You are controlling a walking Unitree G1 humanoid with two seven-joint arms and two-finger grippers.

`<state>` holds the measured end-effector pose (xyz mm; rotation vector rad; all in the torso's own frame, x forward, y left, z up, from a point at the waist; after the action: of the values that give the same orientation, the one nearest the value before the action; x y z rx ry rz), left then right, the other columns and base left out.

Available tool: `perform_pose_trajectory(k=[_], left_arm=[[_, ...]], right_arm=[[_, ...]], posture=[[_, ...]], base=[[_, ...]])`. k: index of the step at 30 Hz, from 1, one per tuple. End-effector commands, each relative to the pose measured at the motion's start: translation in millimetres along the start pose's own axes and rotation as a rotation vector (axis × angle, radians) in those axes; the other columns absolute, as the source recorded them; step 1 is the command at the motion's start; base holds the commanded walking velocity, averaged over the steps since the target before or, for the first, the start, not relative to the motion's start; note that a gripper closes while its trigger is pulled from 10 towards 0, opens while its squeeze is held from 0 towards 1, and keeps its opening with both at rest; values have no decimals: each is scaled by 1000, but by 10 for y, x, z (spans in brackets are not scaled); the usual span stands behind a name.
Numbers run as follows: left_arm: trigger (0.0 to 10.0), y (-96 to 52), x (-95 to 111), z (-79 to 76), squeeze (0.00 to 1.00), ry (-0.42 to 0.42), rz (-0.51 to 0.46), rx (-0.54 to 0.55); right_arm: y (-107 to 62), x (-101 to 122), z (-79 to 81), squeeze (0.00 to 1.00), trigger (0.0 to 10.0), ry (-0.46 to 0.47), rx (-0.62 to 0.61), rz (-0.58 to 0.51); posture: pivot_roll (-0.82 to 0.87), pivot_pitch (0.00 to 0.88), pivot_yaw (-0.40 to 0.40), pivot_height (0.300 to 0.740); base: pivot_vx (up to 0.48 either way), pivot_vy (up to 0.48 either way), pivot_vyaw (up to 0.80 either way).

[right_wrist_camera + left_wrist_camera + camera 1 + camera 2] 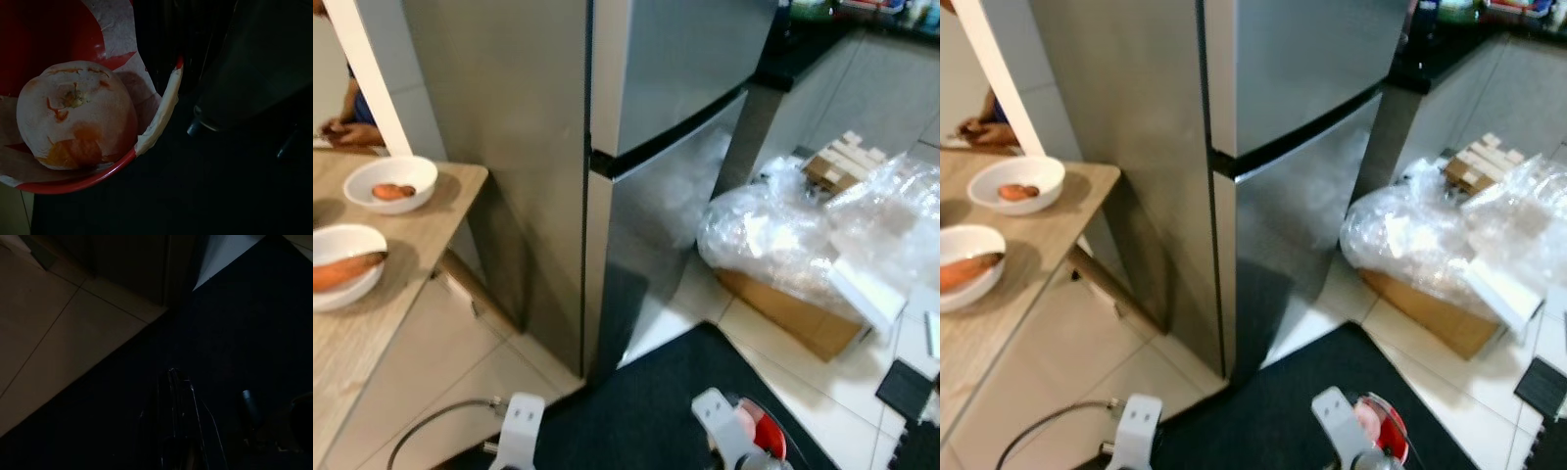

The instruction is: Restocking fridge

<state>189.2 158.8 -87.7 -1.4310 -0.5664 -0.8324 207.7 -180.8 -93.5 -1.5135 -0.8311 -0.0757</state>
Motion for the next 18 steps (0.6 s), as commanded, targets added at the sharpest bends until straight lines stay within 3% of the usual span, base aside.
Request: perform_pose_trajectory(k=[1, 7, 10, 18], left_arm=[[10000, -12, -30, -13, 0, -7, 9, -3], [10000, -2, -3, 8, 0, -4, -1, -2], [10000, 68, 158, 89, 0, -7, -52, 21], [10000, 116, 271, 102, 0, 34, -78, 19]], right_arm=[[-5, -14, -6, 0, 10000, 2, -7, -5], [-4, -8, -4, 0, 10000, 5, -7, -7], [-3, 5, -12, 0, 10000, 10, -11, -11], [3, 49, -15, 0, 10000, 22, -15, -27]], posture=[[-99, 47, -62, 700], [-97, 52, -63, 700], [-93, 53, -66, 700], [-90, 53, -64, 700]], base=[[0, 0, 0], [0, 0, 0], [0, 0, 0], [0, 0, 0]])
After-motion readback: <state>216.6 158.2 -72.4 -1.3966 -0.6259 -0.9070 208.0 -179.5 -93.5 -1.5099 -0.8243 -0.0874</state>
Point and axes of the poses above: a point about 5 cm out from each wrist's last joint towards the gripper, its own y axis pointing out of the wrist towards the gripper, its own x axis along the axis of the wrist's last joint, z = x × y, the point moved 2 cm from there along y, pointing out of the wrist towards the gripper, and after that the axes turned 2 degrees about y, right-handed, at the moved point
